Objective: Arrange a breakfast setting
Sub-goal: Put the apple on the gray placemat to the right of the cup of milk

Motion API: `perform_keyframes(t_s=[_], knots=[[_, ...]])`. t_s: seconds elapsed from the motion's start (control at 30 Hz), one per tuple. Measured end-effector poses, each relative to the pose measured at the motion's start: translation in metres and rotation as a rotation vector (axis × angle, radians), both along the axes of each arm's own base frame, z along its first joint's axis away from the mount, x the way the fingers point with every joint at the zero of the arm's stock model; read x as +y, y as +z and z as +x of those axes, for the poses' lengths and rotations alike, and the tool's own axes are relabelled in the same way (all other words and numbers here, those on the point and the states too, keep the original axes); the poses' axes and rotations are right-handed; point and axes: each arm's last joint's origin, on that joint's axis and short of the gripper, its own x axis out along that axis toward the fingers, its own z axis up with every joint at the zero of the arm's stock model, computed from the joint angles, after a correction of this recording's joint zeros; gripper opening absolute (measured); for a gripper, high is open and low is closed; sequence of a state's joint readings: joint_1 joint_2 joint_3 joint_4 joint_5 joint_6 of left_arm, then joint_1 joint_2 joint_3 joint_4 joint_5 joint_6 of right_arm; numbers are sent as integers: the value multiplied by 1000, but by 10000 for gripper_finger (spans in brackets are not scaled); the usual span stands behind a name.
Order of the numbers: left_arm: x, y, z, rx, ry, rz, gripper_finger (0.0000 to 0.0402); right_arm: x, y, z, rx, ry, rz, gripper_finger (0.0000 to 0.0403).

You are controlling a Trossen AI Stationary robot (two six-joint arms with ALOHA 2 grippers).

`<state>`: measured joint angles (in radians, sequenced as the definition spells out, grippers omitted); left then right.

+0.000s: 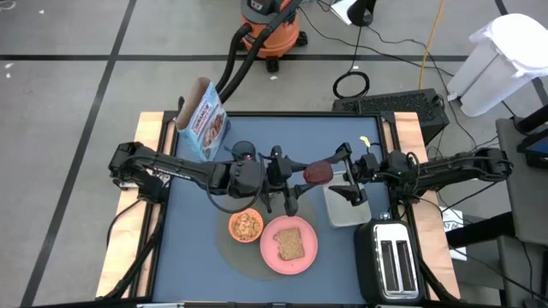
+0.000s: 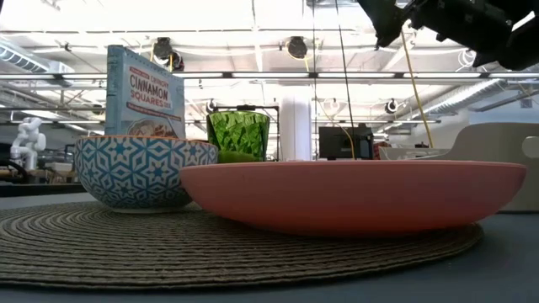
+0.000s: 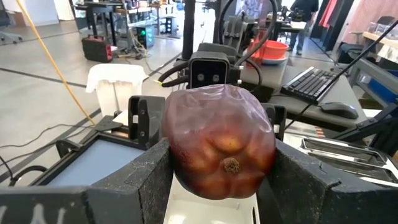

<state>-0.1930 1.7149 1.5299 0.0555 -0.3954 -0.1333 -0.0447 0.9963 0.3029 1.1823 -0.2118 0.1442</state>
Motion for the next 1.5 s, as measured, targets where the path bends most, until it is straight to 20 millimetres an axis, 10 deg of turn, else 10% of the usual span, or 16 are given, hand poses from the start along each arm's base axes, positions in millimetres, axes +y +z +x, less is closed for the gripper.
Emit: perform_keyframes(t_s=[1.17, 1.5], knots=[[1, -3, 0, 27, 1, -3, 230, -1, 18, 17, -42, -8, -23, 379], [1, -3, 0, 27, 2, -3, 230, -1, 17, 18, -31, 3, -2, 316]])
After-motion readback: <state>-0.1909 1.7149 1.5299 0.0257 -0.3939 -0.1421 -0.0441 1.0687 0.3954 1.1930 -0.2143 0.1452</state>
